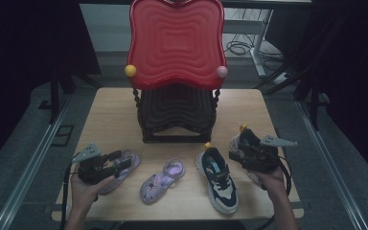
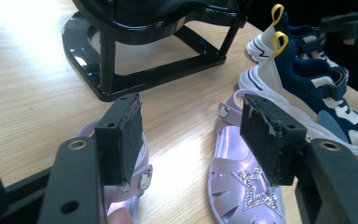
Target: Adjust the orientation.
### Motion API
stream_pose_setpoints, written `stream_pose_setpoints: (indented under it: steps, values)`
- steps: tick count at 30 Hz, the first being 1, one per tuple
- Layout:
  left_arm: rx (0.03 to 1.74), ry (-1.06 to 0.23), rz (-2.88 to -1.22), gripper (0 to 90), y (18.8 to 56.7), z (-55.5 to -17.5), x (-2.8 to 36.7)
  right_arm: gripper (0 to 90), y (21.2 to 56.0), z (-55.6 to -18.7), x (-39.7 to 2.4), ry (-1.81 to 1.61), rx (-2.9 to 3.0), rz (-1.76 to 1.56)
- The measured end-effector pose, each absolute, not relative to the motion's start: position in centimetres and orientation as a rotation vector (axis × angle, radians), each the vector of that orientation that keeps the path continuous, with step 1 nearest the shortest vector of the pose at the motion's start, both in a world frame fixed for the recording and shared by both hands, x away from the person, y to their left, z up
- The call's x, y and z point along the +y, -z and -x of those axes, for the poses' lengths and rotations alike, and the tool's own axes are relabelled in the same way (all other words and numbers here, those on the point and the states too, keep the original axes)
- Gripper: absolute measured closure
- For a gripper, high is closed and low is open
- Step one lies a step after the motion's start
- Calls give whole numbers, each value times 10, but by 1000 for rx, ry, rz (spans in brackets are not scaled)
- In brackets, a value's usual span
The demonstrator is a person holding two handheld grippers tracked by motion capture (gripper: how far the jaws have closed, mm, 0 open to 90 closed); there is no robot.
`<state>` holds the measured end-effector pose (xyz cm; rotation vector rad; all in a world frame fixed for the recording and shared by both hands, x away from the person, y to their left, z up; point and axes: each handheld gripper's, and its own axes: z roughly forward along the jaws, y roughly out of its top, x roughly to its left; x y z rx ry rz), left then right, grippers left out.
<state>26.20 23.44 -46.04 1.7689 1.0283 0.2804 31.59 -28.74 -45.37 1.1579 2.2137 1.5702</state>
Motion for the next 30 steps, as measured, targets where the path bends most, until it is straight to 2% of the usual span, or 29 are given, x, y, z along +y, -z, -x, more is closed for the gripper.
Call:
stream_pose_setpoints:
  steps: [13, 15, 17, 18, 20, 21, 26, 30]
  values:
    - [1022, -279, -1784, 428, 458, -263, 229, 358, 454, -315, -290, -1513, 2201, -1145]
    - [1010, -273, -1787, 491, 456, -261, 226, 361, 454, -314, -290, -1514, 2197, -1130]
    - [1003, -266, -1788, 515, 454, -259, 224, 363, 454, -314, -289, -1522, 2196, -1123]
    - [1010, -277, -1804, 585, 454, -258, 222, 366, 453, -314, -289, -1537, 2192, -1115]
    - [1017, -279, -1806, 661, 454, -258, 222, 367, 453, -313, -288, -1535, 2198, -1106]
    - [1024, -281, -1806, 661, 454, -259, 221, 367, 453, -313, -288, -1535, 2198, -1106]
    - [1042, -286, -1828, 836, 453, -260, 217, 371, 454, -312, -285, -1508, 2212, -1088]
    - [1052, -282, -1850, 888, 454, -257, 215, 373, 452, -309, -284, -1489, 2208, -1087]
